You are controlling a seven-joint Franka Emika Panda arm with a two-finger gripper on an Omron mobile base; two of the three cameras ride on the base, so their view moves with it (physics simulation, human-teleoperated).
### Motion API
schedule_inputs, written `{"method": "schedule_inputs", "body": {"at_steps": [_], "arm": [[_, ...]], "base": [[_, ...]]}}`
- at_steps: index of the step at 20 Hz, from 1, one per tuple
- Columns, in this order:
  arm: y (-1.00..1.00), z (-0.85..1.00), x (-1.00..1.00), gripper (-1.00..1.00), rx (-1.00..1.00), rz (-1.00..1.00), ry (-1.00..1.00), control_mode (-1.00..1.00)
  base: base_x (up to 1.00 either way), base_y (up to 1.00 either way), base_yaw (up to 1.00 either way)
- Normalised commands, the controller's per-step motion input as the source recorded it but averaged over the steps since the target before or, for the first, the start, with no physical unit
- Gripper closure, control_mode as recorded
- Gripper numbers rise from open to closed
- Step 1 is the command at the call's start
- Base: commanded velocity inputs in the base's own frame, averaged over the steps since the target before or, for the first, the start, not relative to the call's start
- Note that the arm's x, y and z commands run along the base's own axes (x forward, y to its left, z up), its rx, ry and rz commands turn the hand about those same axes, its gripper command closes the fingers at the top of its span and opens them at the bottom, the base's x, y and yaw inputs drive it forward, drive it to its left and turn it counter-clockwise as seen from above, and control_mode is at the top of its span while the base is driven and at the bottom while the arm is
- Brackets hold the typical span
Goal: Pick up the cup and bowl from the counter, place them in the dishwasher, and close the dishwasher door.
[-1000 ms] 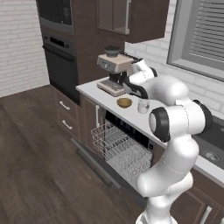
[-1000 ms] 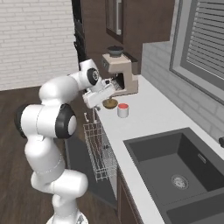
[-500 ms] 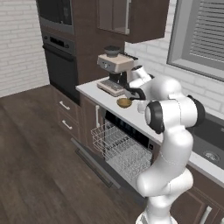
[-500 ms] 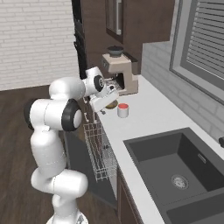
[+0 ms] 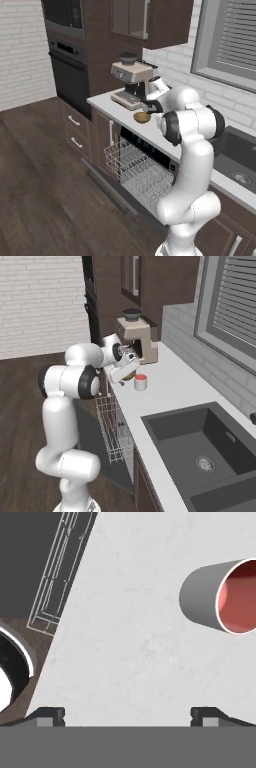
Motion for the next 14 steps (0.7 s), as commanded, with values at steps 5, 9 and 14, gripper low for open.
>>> {"method": "schedule_inputs", "body": {"at_steps": [5,9,14], "arm": [[-0.2,-0.33,0.34,-1.0,0.0,-0.03,-0.01,-1.0],[-0.11,-0.23,0.2,-1.0,0.0,-0.03,-0.05,-1.0],[-0.01,-0.06,0.37,-1.0,0.0,-0.02,-0.01,-1.0]], "base": [[0.0,0.0,0.0],[0.0,0.0,0.0],[0.0,0.0,0.0]]}}
